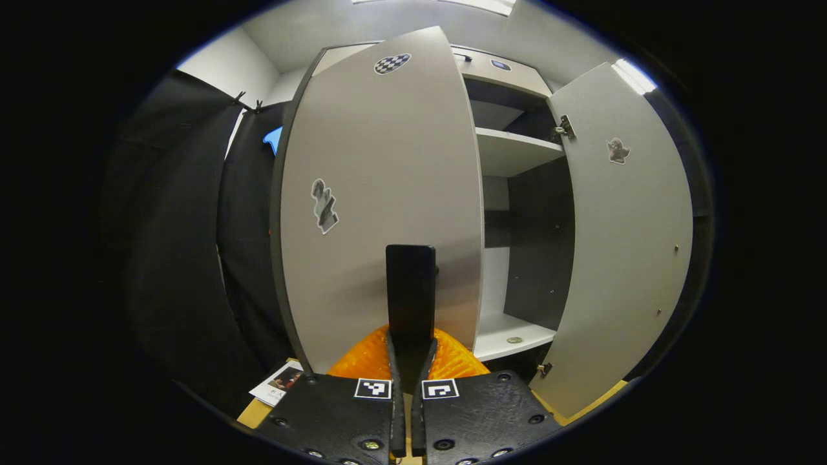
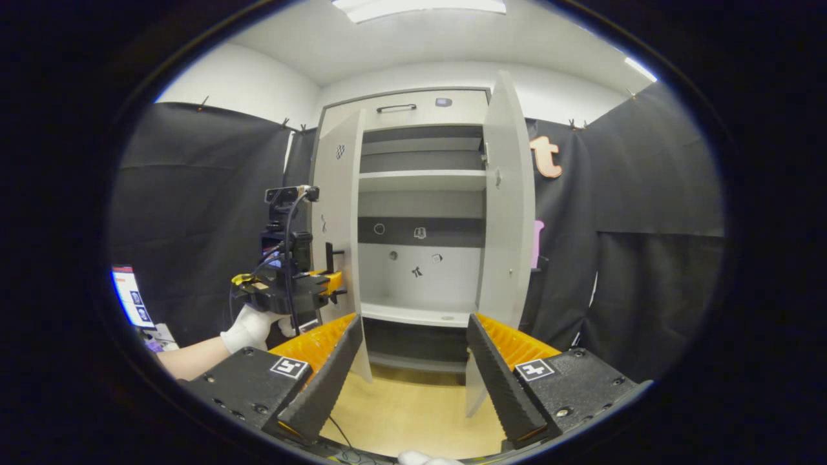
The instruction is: Open the right door of the double-door shoe cabinet with the right hand, and open the left door with the left hand.
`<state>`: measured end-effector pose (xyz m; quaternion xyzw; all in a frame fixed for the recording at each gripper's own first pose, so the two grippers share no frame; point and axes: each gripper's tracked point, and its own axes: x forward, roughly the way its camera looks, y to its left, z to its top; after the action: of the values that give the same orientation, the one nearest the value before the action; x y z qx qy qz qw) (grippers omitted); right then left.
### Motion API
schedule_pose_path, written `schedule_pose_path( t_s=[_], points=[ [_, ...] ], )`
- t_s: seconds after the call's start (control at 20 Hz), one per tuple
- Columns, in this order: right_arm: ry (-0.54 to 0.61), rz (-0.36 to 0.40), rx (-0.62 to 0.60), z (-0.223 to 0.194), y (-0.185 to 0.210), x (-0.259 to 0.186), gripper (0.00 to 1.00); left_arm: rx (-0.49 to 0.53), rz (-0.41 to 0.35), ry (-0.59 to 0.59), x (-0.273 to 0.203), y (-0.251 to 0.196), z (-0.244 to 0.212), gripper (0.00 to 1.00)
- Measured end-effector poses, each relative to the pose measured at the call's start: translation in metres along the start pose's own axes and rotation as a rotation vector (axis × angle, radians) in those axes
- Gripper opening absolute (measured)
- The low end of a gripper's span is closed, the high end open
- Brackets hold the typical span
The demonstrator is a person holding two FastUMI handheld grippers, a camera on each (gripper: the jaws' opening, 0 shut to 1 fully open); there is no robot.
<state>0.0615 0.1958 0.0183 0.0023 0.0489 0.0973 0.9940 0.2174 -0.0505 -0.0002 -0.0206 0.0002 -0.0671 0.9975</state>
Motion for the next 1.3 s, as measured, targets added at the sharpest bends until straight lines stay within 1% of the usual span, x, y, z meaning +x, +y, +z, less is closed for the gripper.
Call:
schedule_pose_path(
  t_s=[0.35, 0.55, 0.9, 0.95, 1.0, 1.15, 1.25, 1.3],
  points=[
    [0.002, 0.025, 0.003, -0.005, 0.015, -0.003, 1.0, -0.002, 0.02, -0.008, -0.034, 0.033, -0.001, 0.02],
    [0.0, 0.038, 0.012, -0.011, 0.023, 0.0, 1.0, -0.005, 0.042, -0.013, -0.044, 0.053, -0.004, 0.02],
    [0.003, 0.035, 0.028, -0.018, 0.028, 0.003, 1.0, -0.003, 0.085, -0.034, -0.064, 0.099, -0.008, 0.01],
    [0.005, 0.037, 0.027, -0.018, 0.031, 0.004, 1.0, 0.003, 0.083, -0.033, -0.067, 0.104, -0.008, 0.09],
    [0.006, 0.042, 0.026, -0.02, 0.034, 0.004, 1.0, 0.005, 0.081, -0.029, -0.068, 0.109, -0.008, 0.0],
    [0.01, 0.056, 0.033, -0.024, 0.044, 0.005, 1.0, 0.019, 0.105, -0.026, -0.071, 0.132, -0.01, 0.0],
    [0.006, 0.056, 0.029, -0.023, 0.047, 0.005, 1.0, 0.024, 0.148, -0.024, -0.074, 0.155, -0.01, 0.0],
    [0.007, 0.056, 0.029, -0.024, 0.049, 0.005, 1.0, 0.005, 0.135, -0.028, -0.075, 0.162, -0.01, 0.0]
  ],
)
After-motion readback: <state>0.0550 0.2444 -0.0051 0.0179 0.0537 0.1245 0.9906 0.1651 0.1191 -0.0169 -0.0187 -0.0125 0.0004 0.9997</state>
